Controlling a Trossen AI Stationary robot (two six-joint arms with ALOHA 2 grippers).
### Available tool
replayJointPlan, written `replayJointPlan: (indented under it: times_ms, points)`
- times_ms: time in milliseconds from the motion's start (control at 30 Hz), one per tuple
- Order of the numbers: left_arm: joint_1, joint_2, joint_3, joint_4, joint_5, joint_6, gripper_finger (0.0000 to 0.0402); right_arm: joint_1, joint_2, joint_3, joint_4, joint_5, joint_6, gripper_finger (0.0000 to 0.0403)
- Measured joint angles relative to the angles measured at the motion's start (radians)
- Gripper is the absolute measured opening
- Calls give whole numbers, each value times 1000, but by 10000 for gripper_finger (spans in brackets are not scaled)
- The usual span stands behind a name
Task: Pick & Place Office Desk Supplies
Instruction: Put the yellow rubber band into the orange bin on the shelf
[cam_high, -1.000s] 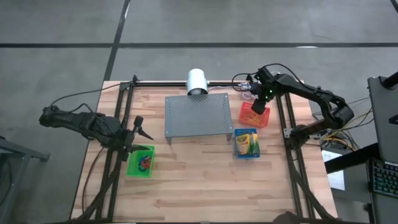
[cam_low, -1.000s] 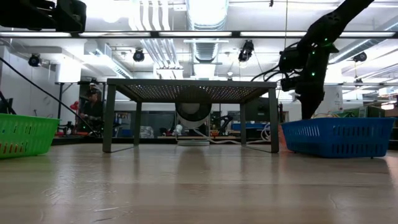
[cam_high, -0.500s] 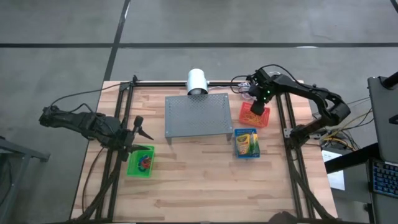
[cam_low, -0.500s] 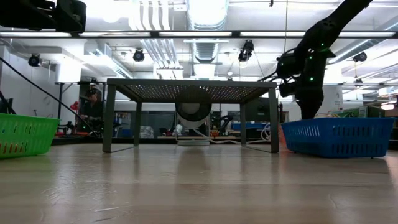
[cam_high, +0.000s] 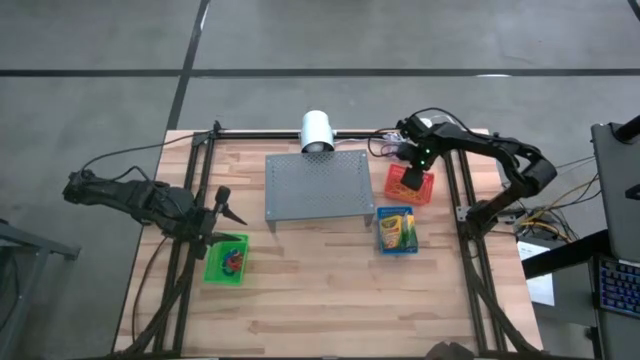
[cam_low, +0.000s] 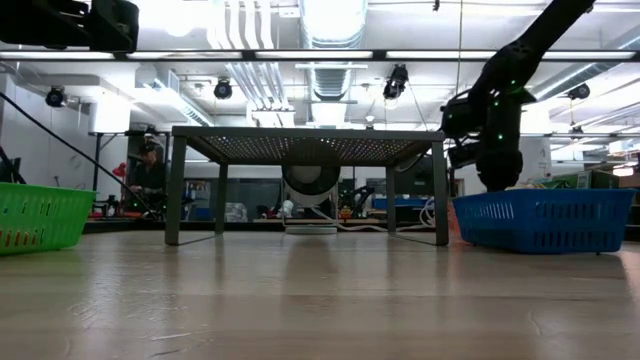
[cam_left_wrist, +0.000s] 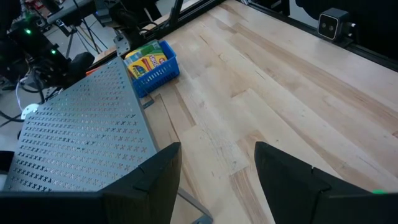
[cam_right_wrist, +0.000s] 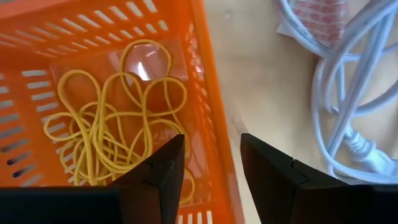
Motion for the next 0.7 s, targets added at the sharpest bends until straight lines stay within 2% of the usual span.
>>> replayJointPlan:
  times_ms: [267, 700]
  points:
    - [0, 0, 0, 0, 0, 0, 209, 0, 1, 0, 8, 1, 4, 115]
    - [0, 0, 0, 0, 0, 0, 209, -1, -2, 0, 11, -2, 8, 22]
